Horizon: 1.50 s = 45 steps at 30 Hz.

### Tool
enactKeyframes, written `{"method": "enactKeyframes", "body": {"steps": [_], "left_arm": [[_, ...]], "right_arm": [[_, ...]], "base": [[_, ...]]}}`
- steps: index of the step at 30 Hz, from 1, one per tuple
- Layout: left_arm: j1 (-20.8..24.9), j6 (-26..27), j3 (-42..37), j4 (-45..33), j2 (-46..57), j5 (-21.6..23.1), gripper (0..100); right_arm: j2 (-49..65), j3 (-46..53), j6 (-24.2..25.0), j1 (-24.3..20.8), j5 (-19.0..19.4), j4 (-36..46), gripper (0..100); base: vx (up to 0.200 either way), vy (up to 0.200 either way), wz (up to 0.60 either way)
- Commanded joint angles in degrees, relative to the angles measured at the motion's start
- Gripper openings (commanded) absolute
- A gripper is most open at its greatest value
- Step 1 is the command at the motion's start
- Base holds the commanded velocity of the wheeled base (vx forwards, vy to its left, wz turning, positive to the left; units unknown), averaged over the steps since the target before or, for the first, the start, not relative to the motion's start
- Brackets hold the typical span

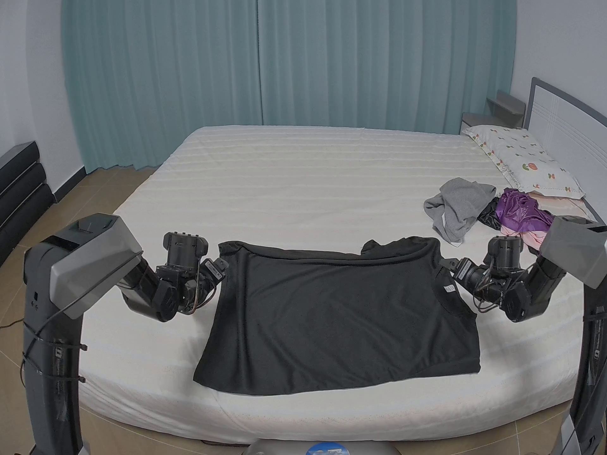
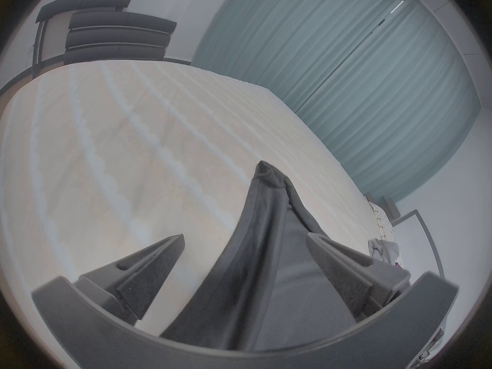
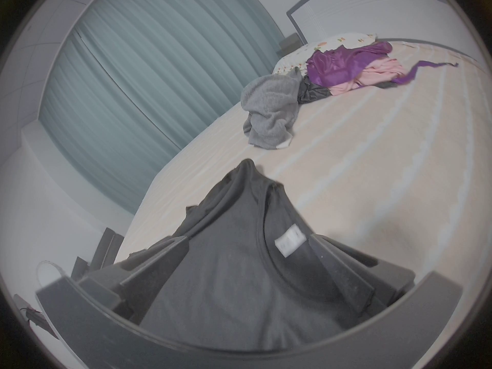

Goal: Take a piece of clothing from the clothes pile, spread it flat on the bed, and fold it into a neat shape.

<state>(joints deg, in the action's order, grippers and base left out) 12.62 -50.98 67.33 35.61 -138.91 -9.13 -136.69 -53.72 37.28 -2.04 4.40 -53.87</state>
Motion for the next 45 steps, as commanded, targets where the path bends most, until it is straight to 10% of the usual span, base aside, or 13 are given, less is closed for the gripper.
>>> {"method": "enactKeyframes", "body": {"steps": [1, 16, 45], "left_arm": [[3.4, -4.0, -27.3, 9.7, 18.7, 3.1, 100], [5.8, -15.6, -39.8, 10.1, 24.4, 8.5, 100], [8.4, -17.5, -45.9, 17.2, 22.6, 10.8, 100]], "right_arm": [[18.4, 28.5, 3.5, 0.5, 5.9, -10.8, 100], [19.1, 37.2, 8.9, 0.2, 7.7, -12.5, 100], [18.5, 41.9, 8.1, -1.3, 8.8, -12.6, 100]], "base": [[0.0, 0.0, 0.0], [0.0, 0.0, 0.0], [-0.097, -0.014, 0.0]]}}
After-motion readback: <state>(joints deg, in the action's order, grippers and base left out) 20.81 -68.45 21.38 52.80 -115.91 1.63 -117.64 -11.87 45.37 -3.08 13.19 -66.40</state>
